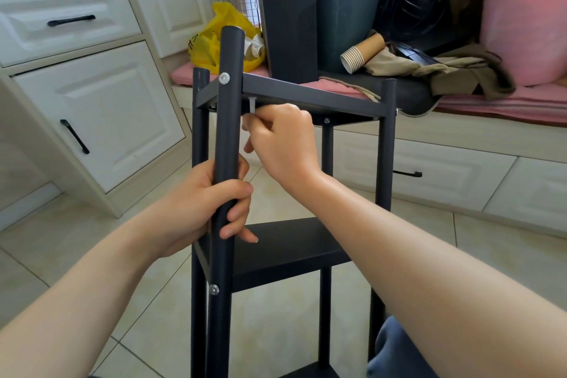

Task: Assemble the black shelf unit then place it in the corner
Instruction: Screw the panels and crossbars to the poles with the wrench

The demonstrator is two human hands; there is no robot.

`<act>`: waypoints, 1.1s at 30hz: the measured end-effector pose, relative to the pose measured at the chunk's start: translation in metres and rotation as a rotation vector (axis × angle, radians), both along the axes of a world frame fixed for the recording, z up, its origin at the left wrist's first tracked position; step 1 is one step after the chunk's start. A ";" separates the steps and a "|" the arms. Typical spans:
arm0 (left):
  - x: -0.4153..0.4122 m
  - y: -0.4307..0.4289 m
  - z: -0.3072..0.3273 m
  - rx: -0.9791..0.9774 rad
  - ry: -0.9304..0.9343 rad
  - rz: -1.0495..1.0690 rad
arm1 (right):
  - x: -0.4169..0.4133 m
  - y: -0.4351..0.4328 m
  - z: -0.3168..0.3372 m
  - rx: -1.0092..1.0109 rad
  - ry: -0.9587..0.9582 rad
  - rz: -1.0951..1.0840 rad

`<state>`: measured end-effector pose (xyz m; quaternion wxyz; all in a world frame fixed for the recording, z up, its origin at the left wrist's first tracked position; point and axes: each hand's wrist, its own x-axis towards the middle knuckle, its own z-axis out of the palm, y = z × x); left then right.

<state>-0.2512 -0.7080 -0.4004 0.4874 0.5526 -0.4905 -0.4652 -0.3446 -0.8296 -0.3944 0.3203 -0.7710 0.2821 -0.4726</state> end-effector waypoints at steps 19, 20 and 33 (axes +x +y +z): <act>0.004 -0.003 -0.010 -0.011 0.010 -0.016 | -0.012 0.001 0.012 0.197 -0.045 0.102; 0.003 -0.003 -0.010 -0.015 0.005 -0.012 | -0.012 0.001 0.012 0.199 -0.037 0.107; -0.002 -0.003 -0.010 -0.028 -0.035 0.016 | -0.007 0.003 0.002 0.180 -0.057 0.172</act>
